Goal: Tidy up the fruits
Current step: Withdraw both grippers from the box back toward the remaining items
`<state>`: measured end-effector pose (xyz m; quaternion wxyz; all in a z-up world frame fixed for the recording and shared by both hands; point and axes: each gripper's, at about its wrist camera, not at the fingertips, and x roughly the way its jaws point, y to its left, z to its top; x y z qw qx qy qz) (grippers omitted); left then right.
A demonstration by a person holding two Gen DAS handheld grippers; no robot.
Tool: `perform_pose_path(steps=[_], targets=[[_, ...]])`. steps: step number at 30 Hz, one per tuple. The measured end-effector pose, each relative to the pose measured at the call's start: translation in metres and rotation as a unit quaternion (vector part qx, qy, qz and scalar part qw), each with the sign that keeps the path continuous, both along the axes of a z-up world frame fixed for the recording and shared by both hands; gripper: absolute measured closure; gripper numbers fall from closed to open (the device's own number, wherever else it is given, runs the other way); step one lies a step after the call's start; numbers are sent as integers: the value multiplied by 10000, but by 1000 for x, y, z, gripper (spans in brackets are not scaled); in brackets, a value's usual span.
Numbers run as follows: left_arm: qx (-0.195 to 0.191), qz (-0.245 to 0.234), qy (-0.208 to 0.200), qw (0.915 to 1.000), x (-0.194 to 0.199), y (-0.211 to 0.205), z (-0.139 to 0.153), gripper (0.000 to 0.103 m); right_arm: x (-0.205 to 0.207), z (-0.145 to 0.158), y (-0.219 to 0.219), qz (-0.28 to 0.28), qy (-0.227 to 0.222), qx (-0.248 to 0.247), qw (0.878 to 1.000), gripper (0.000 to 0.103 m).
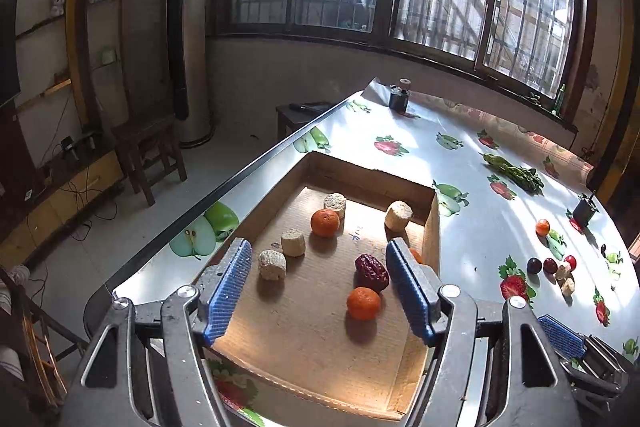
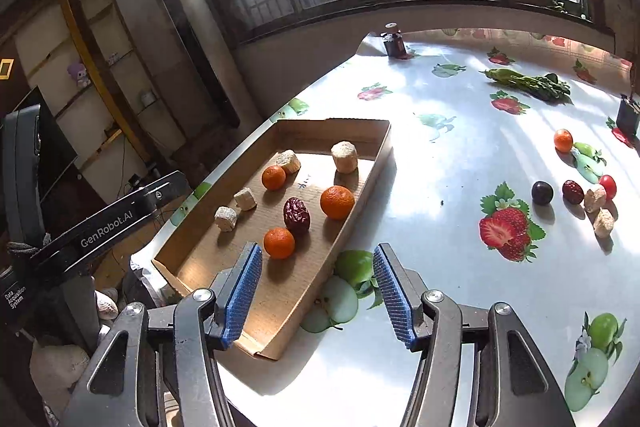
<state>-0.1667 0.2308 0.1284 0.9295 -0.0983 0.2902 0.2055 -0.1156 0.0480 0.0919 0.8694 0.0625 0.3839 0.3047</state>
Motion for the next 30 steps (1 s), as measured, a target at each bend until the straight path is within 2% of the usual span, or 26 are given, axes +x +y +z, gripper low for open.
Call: perform_pose_path(steps=[2,5,7,11,14,17,25,30], targets=[[401,-122,-108,9991,-2,-27,8,33,-2,2,-22,-261,4,31,9997,41],[916,-160,-329,9951,-8,-57,18,18,-5,4,-57,-790,-45,176,9967,41],[1113,-203,-446,9926,-10,-70,24,15,-6,5,-72,-1051,-91,147,9943,41],[997,-485,-314,9933,-3,-83,26,13,-7,10,-91,-1375,-347,-81,9899,41],[1137,-610,-190,9915,-3,-96,21,13,-9,12,-99,-1554,-528,-69,9864,40],[1262,-702,-103,9895,-3,-108,12,13,-15,10,-100,-1591,-637,-36,9852,38],[1349,-923,23,9866,-3,-127,1,13,-24,7,-90,-1572,-852,-310,9834,37],[1230,-959,97,9877,-1,-121,-4,13,-21,5,-92,-1649,-803,-310,9826,36]])
